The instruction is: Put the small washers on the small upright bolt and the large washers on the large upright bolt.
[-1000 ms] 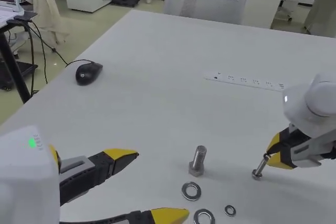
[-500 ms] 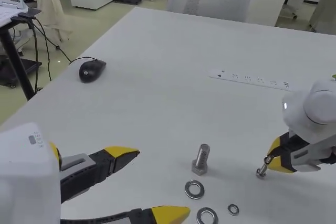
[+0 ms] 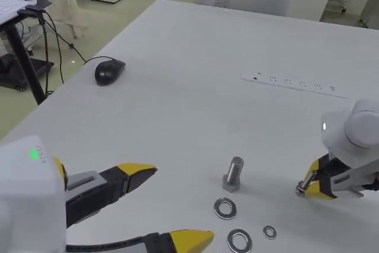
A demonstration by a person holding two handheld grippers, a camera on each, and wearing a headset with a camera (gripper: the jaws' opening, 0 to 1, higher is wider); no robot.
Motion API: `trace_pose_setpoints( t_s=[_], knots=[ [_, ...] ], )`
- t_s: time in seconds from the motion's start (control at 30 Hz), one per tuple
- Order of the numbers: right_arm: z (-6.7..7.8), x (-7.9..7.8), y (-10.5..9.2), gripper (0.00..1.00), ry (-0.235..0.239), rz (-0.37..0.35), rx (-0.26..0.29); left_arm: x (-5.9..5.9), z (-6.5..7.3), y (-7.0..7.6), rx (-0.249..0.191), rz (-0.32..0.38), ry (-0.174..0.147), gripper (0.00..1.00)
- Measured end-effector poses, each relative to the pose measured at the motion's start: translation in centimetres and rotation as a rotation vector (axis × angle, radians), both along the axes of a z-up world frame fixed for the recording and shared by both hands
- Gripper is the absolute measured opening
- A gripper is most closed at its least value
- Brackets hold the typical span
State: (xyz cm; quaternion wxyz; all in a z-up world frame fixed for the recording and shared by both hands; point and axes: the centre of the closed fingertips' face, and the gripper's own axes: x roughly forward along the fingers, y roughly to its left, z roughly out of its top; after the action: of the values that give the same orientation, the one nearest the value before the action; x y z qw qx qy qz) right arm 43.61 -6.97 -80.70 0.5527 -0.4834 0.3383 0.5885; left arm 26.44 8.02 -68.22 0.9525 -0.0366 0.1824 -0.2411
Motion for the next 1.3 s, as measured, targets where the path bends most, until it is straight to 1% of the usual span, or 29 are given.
trace_pose_setpoints(
  t_s=[0.13,0.3,0.57,0.63,0.73,0.8,0.9,0.93,1.03,1.07,1.1,1.2,1.3],
  knots=[
    [-0.3,-0.1,-0.2,0.13,0.002,0.001,-0.007,0.1,0.0,0.1,-0.001,0.003,-0.002,0.61],
    [-0.4,-0.1,-0.5,0.13,0.001,-0.001,-0.009,0.2,0.0,0.3,0.002,0.004,0.0,0.61],
    [0.3,-0.8,-1.6,0.13,0.003,-0.017,-0.005,0.2,0.9,0.1,0.01,-0.003,-0.023,0.61],
    [0.4,-0.9,-1.9,0.13,-0.005,-0.016,-0.004,0.1,1.0,0.0,0.017,-0.009,-0.025,0.61],
    [0.6,-1.2,-2.2,0.13,-0.005,-0.023,0.001,0.0,1.2,-0.1,0.022,-0.013,-0.029,0.61],
    [0.7,-1.5,-2.4,0.13,-0.007,-0.024,0.002,-0.1,1.3,-0.2,0.026,-0.017,-0.036,0.61],
    [1.3,-2.1,-2.4,0.13,-0.015,-0.02,0.012,-0.3,1.4,-0.3,0.02,-0.018,-0.034,0.61],
    [1.4,-2.2,-2.4,0.13,-0.018,-0.018,0.016,-0.4,1.5,-0.3,0.031,-0.014,-0.04,0.61],
    [1.9,-2.9,-2.4,0.13,-0.017,-0.014,0.028,-0.6,2.1,-0.6,0.025,-0.018,-0.055,0.61],
    [2.0,-3.1,-2.4,0.13,-0.021,-0.012,0.034,-0.7,2.2,-0.7,0.031,-0.02,-0.057,0.61],
    [2.1,-3.4,-2.3,0.13,-0.021,-0.01,0.036,-0.8,2.2,-0.7,0.038,-0.022,-0.057,0.61],
    [2.1,-4.4,-2.1,0.13,-0.019,0.001,0.042,-1.1,2.4,-0.9,0.038,-0.025,-0.062,0.61],
    [1.9,-5.5,-1.7,0.14,-0.014,0.01,0.044,-1.4,2.6,-1.0,0.037,-0.027,-0.069,0.61]
  ],
)
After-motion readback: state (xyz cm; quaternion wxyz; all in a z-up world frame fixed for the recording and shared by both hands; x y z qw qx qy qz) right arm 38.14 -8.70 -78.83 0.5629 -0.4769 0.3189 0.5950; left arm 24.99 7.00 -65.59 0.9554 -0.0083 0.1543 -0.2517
